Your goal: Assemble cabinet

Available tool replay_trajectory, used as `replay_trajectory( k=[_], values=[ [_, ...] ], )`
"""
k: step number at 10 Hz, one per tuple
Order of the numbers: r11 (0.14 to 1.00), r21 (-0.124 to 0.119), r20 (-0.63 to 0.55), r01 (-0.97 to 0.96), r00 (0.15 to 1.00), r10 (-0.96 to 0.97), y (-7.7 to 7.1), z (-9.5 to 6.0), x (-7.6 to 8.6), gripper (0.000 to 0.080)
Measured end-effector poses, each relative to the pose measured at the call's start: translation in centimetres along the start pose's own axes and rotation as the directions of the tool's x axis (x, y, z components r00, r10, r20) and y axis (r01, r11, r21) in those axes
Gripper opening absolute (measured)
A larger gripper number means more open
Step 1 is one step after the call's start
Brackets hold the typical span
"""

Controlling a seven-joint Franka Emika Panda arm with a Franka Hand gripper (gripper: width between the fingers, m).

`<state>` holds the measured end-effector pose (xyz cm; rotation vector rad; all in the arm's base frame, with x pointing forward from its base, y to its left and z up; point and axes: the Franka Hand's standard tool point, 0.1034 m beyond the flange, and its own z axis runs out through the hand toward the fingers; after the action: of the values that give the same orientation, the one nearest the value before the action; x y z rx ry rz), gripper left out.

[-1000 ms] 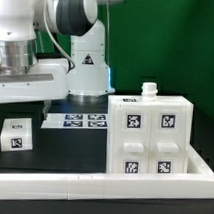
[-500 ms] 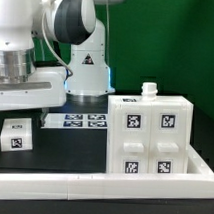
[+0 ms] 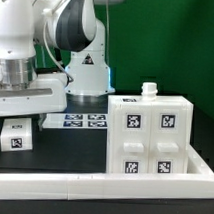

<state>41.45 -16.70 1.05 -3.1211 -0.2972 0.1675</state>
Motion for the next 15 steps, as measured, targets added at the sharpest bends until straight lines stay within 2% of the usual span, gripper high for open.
replay_trajectory(
  k=[1, 4, 5, 7, 8, 9, 11, 14, 15],
  values=[
    [1.0, -0.003, -0.004, 0.0, 1.0, 0.0, 0.0, 0.0, 0.0, 0.056],
    [1.0, -0.003, -0.004, 0.003, 1.0, -0.003, -0.1, -0.2, 0.2, 0.056],
    [1.0, -0.002, -0.019, 0.022, 1.0, -0.022, -1.0, -1.6, 1.1, 0.056],
    [0.999, 0.019, -0.047, 0.046, 0.998, -0.045, -3.3, -5.5, 2.8, 0.056],
    [0.998, 0.034, -0.054, 0.05, 0.997, -0.048, -4.6, -7.6, 3.6, 0.056],
    [0.998, 0.045, -0.056, 0.046, 0.997, -0.043, -5.3, -8.8, 4.2, 0.056],
    [0.997, 0.081, -0.058, 0.009, 0.998, -0.005, -8.0, -13.5, 6.6, 0.056],
    [0.994, 0.089, -0.069, -0.056, 0.996, 0.063, -11.5, -17.0, 10.5, 0.056],
    [0.995, 0.087, -0.077, -0.053, 0.995, 0.06, -12.0, -17.4, 11.2, 0.056]
  ],
)
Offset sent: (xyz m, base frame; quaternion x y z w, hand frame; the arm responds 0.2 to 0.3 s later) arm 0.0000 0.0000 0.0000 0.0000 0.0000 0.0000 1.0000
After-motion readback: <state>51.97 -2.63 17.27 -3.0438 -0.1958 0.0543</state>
